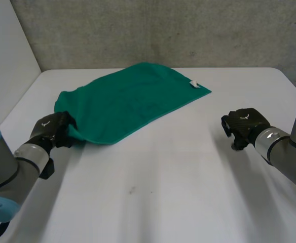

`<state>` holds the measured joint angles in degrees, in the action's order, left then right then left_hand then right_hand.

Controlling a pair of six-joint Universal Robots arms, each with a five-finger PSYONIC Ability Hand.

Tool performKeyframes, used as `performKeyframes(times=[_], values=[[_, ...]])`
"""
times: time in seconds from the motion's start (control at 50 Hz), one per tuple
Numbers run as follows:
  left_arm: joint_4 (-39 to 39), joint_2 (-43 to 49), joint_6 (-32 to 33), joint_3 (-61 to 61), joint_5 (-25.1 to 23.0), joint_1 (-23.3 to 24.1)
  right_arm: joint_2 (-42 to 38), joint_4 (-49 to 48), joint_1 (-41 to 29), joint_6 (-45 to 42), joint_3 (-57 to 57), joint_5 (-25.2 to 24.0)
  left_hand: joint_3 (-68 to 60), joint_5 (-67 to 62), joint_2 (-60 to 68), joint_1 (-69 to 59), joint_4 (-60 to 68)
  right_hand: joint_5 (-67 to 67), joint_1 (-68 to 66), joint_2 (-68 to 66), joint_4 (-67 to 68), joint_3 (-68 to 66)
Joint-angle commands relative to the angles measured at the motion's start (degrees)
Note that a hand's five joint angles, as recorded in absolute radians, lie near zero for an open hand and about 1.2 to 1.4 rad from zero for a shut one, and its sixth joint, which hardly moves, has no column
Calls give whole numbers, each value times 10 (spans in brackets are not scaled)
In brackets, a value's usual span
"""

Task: Fold the towel.

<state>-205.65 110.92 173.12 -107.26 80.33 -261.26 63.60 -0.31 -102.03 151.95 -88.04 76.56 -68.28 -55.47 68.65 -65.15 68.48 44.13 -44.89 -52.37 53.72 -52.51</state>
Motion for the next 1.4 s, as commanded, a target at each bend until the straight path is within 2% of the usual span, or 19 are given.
performKeyframes(times=[0.02,0.1,0.2,0.24,0.32,0.44,0.58,0.64,0.7,0.72,0.74,0.8,0.86,0.94,1.02,1.06,1.14,1.28,1.4], values=[[97,-98,20,15,-3,-5,6,-38,-3,60,-1,10,-117,-145,113,-148,115,-347,255,330,-343,331],[132,-183,17,59,-7,25,6,-46,-5,140,20,11,-117,-145,113,-148,115,-441,349,424,-437,425],[145,-258,16,137,-4,61,5,-43,-11,245,47,9,-117,-145,113,-148,115,-441,349,424,-437,425],[146,-261,15,152,-4,68,2,-42,-15,275,53,5,-117,-145,113,-148,115,-441,349,424,-437,425],[183,-266,13,230,0,119,-6,-43,-56,328,66,0,-117,-145,113,-148,115,-441,349,424,-437,425],[231,-265,14,300,19,158,-70,-46,-146,377,121,-3,-117,-145,113,-148,115,-441,349,424,-437,425],[234,-267,14,336,32,170,-151,-47,-186,465,198,3,-117,-145,113,-148,115,-441,349,424,-437,425],[234,-274,14,344,33,171,-181,-49,-189,471,225,10,-117,-145,113,-148,115,-441,349,424,-437,425],[234,-291,14,346,35,169,-216,-51,-188,465,262,44,-117,-145,113,-148,115,-127,35,109,-123,111],[233,-294,14,346,36,167,-228,-52,-184,455,277,72,-117,-145,113,-148,115,171,-263,-188,175,-187],[233,-296,14,346,37,167,-232,-53,-181,447,284,87,-117,-145,113,-148,115,258,-350,-275,262,-274],[233,-298,14,345,43,160,-226,-69,-171,401,284,134,-117,-145,113,-148,115,259,-351,-276,263,-275],[233,-296,17,337,47,143,-198,-87,-148,348,275,152,-117,-145,113,-148,115,259,-351,-276,263,-275],[235,-293,19,321,45,105,-94,-117,-79,232,228,148,-117,-145,113,-148,115,259,-351,-276,263,-275],[234,-287,18,305,38,59,-2,-114,-27,110,199,120,-117,-145,113,-148,115,259,-351,-276,263,-275],[234,-273,14,290,36,10,51,-80,-18,46,185,87,-117,-145,113,-148,115,259,-351,-276,263,-275],[235,-232,14,262,35,-24,120,46,-16,-37,170,40,-117,-145,113,-148,115,259,-351,-276,263,-275],[242,-189,21,196,34,-25,173,258,-21,-134,143,14,-117,-145,113,-148,115,259,-351,-276,263,-275],[242,-135,22,136,34,-24,162,314,-23,-213,103,20,-117,-145,113,-148,115,259,-351,-276,263,-275]])
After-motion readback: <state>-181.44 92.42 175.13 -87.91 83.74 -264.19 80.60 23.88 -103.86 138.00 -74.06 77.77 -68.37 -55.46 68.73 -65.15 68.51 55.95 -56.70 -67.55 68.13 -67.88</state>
